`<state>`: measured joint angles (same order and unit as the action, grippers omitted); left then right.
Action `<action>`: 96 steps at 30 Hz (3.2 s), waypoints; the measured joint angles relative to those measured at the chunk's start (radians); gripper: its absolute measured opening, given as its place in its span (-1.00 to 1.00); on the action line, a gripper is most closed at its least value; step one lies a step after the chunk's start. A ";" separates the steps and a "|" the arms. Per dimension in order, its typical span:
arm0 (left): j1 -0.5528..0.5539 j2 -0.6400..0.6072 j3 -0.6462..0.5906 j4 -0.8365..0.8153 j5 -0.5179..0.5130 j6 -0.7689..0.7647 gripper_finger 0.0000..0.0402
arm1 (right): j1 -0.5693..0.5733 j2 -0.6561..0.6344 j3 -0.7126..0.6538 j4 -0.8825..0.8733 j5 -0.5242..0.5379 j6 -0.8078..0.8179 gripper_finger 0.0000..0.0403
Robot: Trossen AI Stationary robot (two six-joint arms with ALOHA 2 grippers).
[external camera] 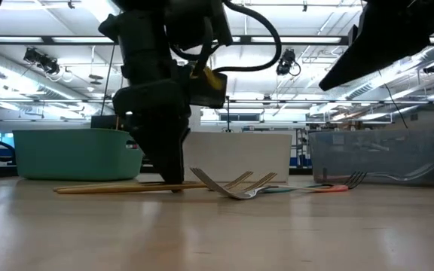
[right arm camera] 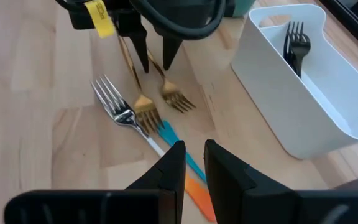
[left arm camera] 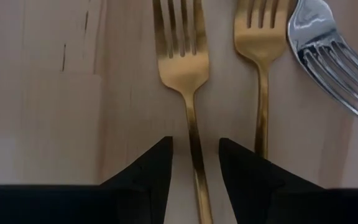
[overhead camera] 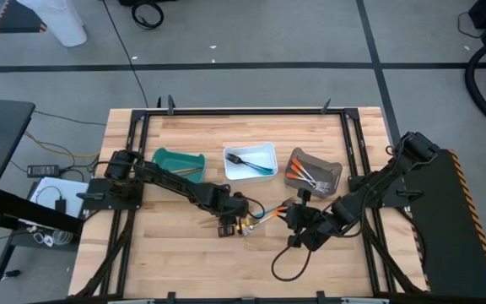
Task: Sort silverware by color (type)
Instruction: Put the gold fork into the green bin
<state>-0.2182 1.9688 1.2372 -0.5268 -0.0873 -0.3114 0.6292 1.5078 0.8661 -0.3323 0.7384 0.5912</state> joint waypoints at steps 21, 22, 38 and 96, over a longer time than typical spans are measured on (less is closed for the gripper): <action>0.008 -0.024 -0.003 -0.113 -0.043 -0.015 -0.91 | -0.003 0.110 0.000 0.024 0.026 -0.012 -0.67; 0.008 -0.031 -0.004 -0.128 -0.047 -0.015 -0.91 | -0.003 0.110 0.000 0.024 0.026 -0.012 -0.67; -0.060 -0.196 -0.003 -0.374 -0.295 0.141 -0.91 | -0.002 0.109 0.000 0.019 0.019 0.018 -0.67; 0.043 -0.832 -0.429 -0.100 -0.617 0.042 -0.88 | -0.187 0.025 0.000 0.180 -0.079 -0.318 -0.67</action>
<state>-0.1757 1.1368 0.8085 -0.6272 -0.7039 -0.2691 0.4423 1.5330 0.8658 -0.1528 0.6593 0.2731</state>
